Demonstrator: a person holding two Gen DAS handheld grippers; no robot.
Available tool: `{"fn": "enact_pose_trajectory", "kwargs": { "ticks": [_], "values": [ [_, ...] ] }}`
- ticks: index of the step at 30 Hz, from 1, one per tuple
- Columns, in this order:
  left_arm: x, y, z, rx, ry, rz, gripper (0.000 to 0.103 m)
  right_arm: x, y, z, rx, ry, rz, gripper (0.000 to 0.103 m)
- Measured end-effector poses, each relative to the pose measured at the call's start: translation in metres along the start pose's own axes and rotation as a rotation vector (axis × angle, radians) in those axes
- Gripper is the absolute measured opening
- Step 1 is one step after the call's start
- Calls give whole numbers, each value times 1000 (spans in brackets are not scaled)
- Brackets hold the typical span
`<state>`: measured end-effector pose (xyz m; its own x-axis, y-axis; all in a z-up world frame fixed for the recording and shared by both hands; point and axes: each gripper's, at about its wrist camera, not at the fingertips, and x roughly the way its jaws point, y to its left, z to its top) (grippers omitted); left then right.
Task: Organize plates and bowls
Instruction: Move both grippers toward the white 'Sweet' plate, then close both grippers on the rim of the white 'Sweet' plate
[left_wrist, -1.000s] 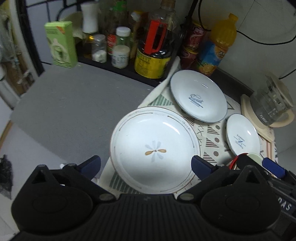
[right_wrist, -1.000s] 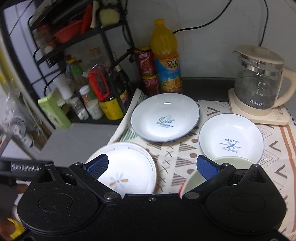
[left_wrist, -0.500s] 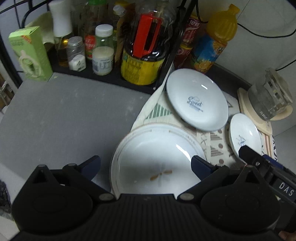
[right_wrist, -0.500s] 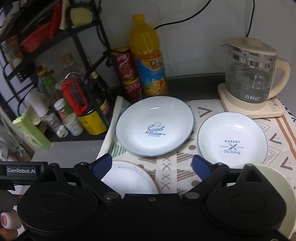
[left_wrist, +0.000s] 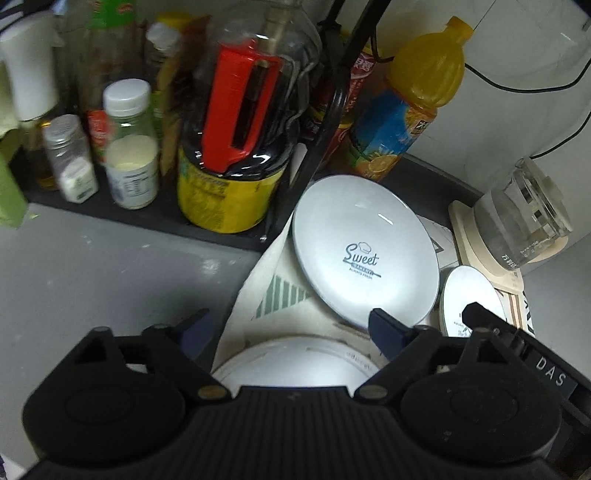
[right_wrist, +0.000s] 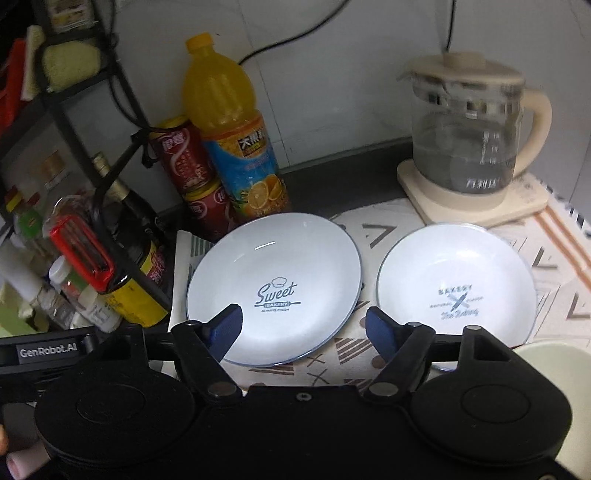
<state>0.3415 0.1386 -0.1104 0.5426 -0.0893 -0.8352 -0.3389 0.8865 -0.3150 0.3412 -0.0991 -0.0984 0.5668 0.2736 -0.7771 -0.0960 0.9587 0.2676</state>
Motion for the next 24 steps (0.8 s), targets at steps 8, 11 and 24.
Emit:
{"fn": "enact_pose_trajectory", "kwargs": {
  "ticks": [8, 11, 24],
  "values": [
    [36, -6, 13, -12, 29, -76, 61, 34, 0, 4, 54, 87, -36, 55],
    [50, -9, 13, 3, 39, -77, 55, 48, 0, 3, 63, 125, -47, 52],
    [90, -12, 9, 12, 59, -43, 35, 100, -18, -2, 179, 240, -72, 28]
  ]
}}
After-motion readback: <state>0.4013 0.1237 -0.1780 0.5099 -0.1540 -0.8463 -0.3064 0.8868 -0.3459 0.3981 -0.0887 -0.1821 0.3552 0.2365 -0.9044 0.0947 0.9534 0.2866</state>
